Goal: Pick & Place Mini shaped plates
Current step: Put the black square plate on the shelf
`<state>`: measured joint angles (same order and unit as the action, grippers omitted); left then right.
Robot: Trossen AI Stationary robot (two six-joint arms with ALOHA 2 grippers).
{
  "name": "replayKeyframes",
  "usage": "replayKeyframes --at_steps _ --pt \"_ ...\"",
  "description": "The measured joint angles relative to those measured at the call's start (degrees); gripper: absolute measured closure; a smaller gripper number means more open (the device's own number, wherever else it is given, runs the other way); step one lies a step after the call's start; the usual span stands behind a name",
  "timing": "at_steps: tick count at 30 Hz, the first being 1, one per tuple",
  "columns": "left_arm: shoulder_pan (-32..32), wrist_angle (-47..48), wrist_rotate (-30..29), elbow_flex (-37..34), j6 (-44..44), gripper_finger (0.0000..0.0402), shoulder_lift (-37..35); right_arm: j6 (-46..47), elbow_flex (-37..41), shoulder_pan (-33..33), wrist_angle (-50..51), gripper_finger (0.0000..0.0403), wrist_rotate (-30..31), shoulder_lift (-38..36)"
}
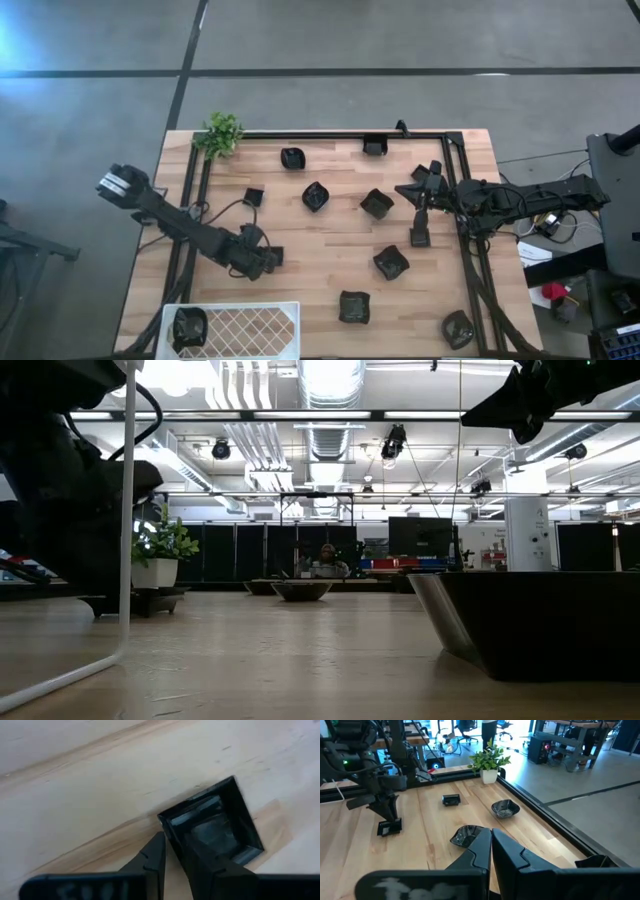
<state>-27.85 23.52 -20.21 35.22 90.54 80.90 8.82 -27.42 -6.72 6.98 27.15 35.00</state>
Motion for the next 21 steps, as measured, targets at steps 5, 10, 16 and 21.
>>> replayKeyframes --at_steps 5,10,16,21 --pt "0.02 0.05 0.67 0.00 0.95 0.0360 0.66 0.00 0.00 -0.02 -0.02 0.0390 -0.01 0.00" --pt "0.04 -0.10 0.68 0.02 0.80 0.0396 0.51 0.00 0.00 -0.01 -0.01 0.0390 -0.01 0.00" --pt "0.04 0.92 -0.63 1.59 -2.47 0.0400 -1.08 0.00 0.00 0.00 0.00 0.0390 -0.01 0.00" --pt "0.04 5.85 -3.25 4.83 -5.60 0.0401 -4.70 0.00 0.00 -0.01 0.04 0.0390 -0.04 0.02"
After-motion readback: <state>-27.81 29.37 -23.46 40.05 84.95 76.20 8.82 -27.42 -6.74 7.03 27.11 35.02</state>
